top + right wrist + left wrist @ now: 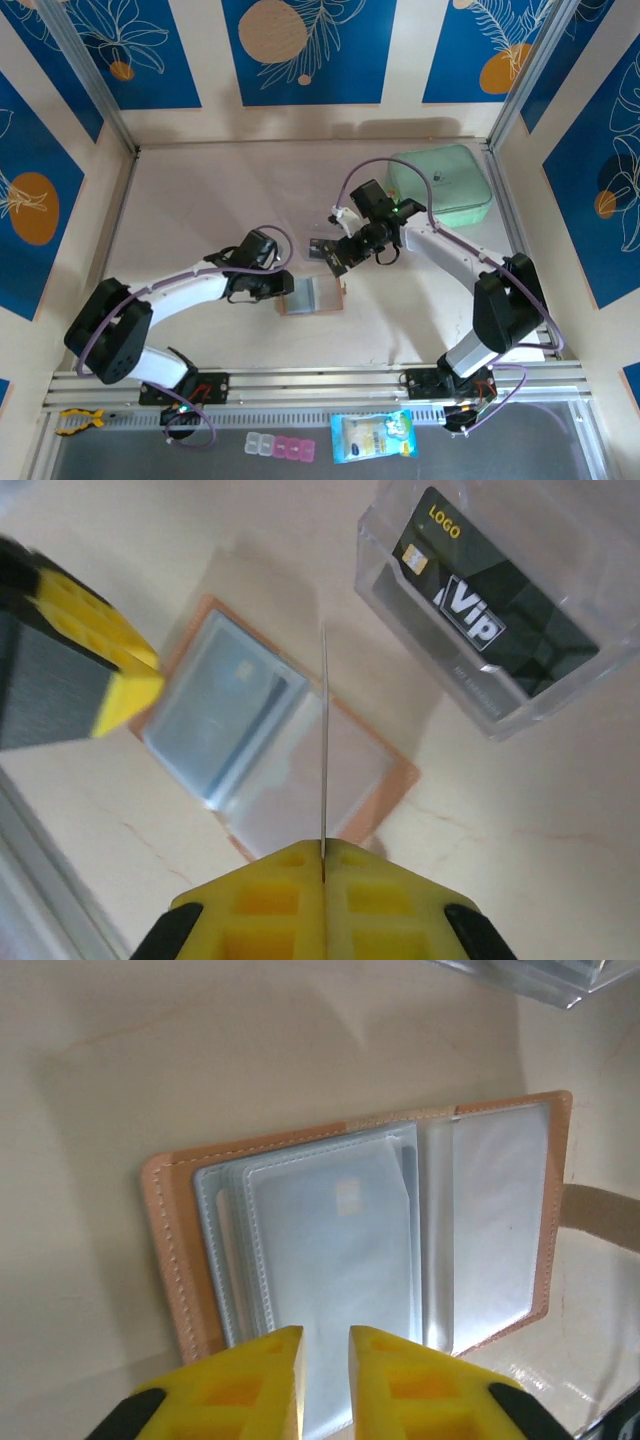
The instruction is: Take the credit cards out of the card holder
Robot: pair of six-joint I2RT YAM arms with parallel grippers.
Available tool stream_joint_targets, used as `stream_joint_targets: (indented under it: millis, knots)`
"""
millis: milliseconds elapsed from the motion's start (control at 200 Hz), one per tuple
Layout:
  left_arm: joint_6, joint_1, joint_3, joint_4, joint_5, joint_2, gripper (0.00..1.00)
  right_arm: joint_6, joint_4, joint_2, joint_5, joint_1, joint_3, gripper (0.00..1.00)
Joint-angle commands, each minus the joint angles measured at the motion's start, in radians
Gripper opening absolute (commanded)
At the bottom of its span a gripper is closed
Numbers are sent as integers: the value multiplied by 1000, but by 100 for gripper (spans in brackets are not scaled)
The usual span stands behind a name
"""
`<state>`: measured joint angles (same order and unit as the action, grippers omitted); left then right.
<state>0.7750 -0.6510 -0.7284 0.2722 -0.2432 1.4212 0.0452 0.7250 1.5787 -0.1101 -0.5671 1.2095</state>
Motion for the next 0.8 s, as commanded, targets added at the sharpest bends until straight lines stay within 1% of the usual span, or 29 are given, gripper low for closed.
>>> stream_joint_targets:
  millis: [0,100,180,305,485,680,795]
  knots:
    - [-5,-3,20,31,35,-8,30,270,80,30,81,4,60,2]
    - [9,-4,39,-13,11,16,32,394,126,57,99,4,107,2]
    - [20,-4,43,-39,-7,38,32,446,162,97,125,12,161,1]
    - [20,-4,40,-56,-14,66,33,509,218,176,139,28,247,1]
    - [18,-2,22,-71,-37,104,32,599,243,257,155,28,324,1]
    - [2,1,-18,-40,-39,121,31,673,287,343,147,24,440,1]
    - [0,1,-22,-18,-36,106,31,713,333,394,152,16,515,0]
